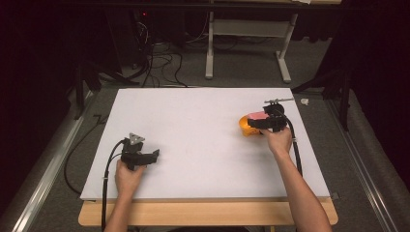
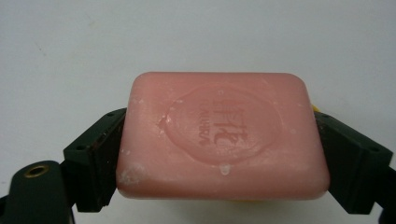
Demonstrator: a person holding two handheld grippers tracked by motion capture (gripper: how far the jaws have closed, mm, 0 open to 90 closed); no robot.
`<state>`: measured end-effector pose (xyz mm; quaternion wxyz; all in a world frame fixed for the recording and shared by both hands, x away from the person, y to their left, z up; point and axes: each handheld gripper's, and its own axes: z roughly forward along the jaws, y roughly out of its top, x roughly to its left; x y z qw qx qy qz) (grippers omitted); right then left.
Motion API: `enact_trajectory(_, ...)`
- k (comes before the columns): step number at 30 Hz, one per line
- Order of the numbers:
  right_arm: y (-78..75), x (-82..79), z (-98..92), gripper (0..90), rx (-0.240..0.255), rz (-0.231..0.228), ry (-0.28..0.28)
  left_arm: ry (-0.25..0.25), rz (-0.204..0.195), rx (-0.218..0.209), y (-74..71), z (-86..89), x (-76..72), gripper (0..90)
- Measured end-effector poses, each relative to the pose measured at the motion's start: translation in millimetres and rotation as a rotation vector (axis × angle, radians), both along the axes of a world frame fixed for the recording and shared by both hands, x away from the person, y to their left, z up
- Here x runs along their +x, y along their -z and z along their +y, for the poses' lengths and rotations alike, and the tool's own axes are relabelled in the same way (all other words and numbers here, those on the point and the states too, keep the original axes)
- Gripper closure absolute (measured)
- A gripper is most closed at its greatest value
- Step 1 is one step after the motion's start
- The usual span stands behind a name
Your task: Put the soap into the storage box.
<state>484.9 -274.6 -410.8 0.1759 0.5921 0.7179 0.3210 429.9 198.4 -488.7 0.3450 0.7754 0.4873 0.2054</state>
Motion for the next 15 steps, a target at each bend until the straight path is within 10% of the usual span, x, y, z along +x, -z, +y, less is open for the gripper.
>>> enact_trajectory(15,10.8,10.2,3.3,13.5,-0.013,0.036,0.026,0.000,0.000,0.001,0.0,0.0,0.0,18.5)
